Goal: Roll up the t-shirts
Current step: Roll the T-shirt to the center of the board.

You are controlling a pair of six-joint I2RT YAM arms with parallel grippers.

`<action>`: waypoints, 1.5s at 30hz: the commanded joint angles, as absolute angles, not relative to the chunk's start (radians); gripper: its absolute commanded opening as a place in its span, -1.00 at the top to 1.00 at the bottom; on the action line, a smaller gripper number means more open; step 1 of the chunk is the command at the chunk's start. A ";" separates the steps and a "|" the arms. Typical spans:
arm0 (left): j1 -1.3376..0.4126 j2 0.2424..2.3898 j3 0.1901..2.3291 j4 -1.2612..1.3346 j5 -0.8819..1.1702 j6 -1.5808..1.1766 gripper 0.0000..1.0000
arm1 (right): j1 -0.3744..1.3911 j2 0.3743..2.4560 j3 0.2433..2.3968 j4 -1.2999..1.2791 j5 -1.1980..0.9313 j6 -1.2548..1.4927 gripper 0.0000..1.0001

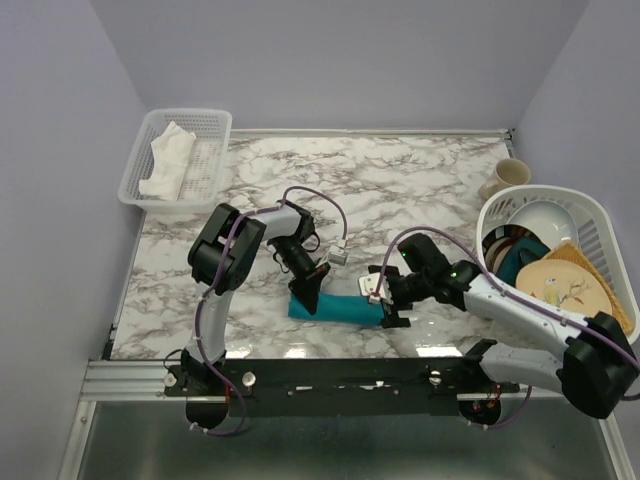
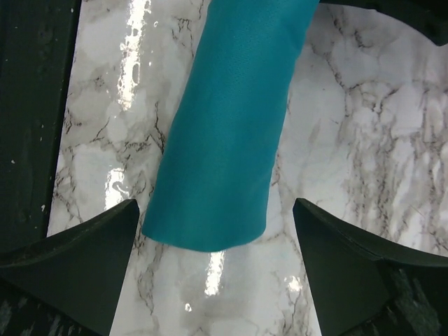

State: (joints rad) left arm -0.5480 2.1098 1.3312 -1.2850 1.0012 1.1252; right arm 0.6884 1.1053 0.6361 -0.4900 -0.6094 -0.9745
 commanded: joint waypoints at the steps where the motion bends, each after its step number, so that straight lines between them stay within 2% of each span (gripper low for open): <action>1: -0.537 2.147 1.339 -1.299 1.005 1.120 0.82 | 0.742 1.245 0.676 -0.371 -0.565 -0.923 -1.00; 15: -0.511 2.347 1.515 -1.515 1.081 1.180 0.81 | 0.811 1.365 0.704 -0.359 -0.523 -0.963 -1.00; 20: -0.503 2.361 1.519 -1.503 1.071 1.152 0.80 | 0.819 1.402 0.768 -0.400 -0.523 -0.931 -1.00; 26: -0.503 2.359 1.514 -1.483 1.063 1.126 0.80 | 0.804 1.341 0.821 -0.448 -0.502 -0.789 -1.00; 31: -0.503 2.359 1.511 -1.427 1.051 1.045 0.80 | 0.775 1.324 0.902 -0.579 -0.584 -0.736 -1.00; 34: -0.503 2.356 1.509 -1.417 1.054 1.037 0.80 | 0.773 1.359 0.951 -0.629 -0.694 -0.719 -0.74; 35: -0.503 2.352 1.508 -1.414 1.052 1.032 0.80 | 0.773 1.385 0.969 -0.647 -0.727 -0.727 -0.20; 38: -0.503 2.344 1.500 -1.401 1.048 1.020 0.80 | 0.775 1.501 1.060 -0.724 -0.801 -0.762 0.73; 41: -0.503 2.333 1.490 -1.375 1.042 1.002 0.80 | 0.779 1.620 1.155 -0.819 -0.825 -0.819 0.79; 45: -0.503 2.338 1.491 -1.367 1.040 0.986 0.80 | 0.787 1.677 1.166 -0.844 -0.789 -0.890 0.79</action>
State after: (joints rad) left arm -0.5095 2.3264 1.5024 -1.4418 1.1042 0.9951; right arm 0.7780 1.6257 1.1427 -0.7155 -0.7547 -0.7990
